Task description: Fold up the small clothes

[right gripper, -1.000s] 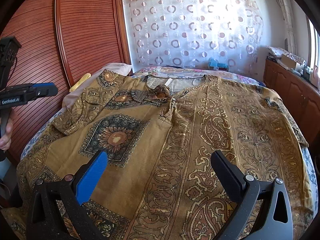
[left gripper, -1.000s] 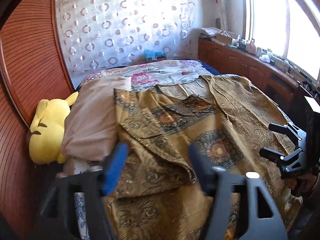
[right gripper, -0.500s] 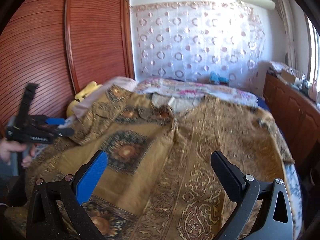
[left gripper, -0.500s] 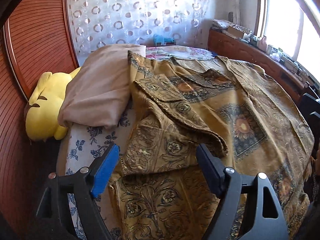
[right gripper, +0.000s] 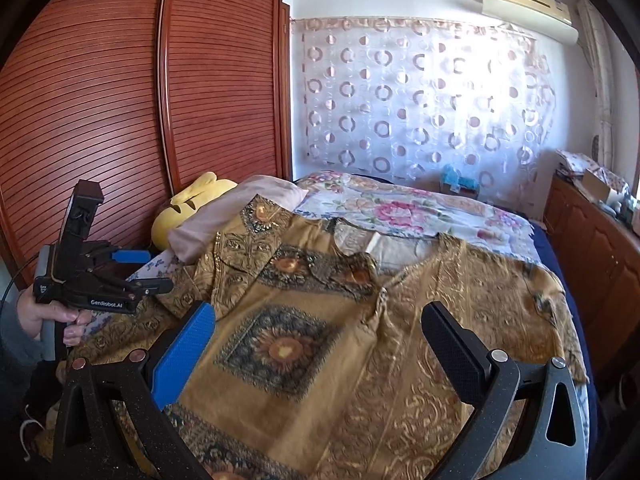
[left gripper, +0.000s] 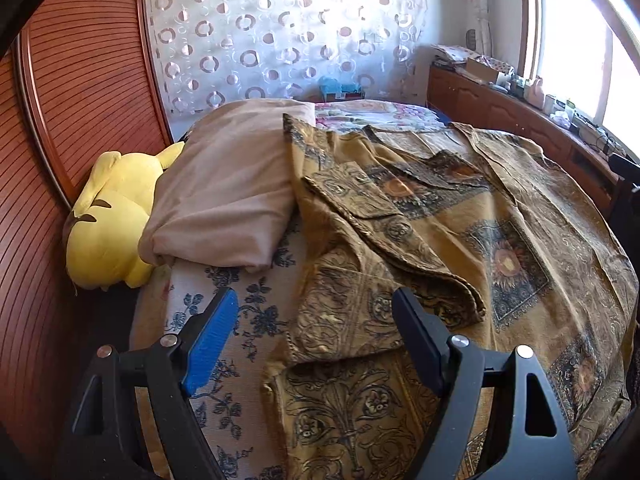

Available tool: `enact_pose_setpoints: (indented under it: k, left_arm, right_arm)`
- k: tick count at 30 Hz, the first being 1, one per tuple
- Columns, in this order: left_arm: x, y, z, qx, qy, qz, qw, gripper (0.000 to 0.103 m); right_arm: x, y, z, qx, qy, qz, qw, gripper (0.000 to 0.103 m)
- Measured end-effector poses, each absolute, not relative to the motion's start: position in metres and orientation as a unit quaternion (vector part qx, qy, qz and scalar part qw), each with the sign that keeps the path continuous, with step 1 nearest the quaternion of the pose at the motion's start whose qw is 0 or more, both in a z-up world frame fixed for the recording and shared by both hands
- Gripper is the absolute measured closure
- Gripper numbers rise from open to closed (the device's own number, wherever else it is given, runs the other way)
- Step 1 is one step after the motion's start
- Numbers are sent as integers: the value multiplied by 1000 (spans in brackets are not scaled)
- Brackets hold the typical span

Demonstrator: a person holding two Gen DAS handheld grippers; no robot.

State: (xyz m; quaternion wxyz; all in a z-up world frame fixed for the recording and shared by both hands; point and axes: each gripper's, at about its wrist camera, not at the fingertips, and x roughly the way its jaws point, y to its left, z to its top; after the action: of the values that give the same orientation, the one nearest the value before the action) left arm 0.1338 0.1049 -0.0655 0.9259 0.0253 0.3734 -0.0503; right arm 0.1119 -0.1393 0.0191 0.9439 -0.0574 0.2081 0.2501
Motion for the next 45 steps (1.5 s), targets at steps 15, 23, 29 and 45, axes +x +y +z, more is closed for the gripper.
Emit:
enact_pose_setpoints:
  k: [15, 23, 29, 45]
  left_arm:
    - [149, 134, -70, -1, 372, -42, 927, 23]
    - [157, 146, -91, 0, 395, -30, 918, 23]
    - [160, 156, -98, -14, 409, -28, 912, 23]
    - [166, 154, -104, -6, 428, -20, 903, 22]
  right_arm:
    - [178, -78, 20, -91, 234, 278, 927, 0]
    - [222, -36, 8, -111, 276, 321, 899, 19]
    - [257, -3, -8, -115, 316, 369, 866, 48]
    - [299, 48, -30, -138, 348, 402, 836, 97]
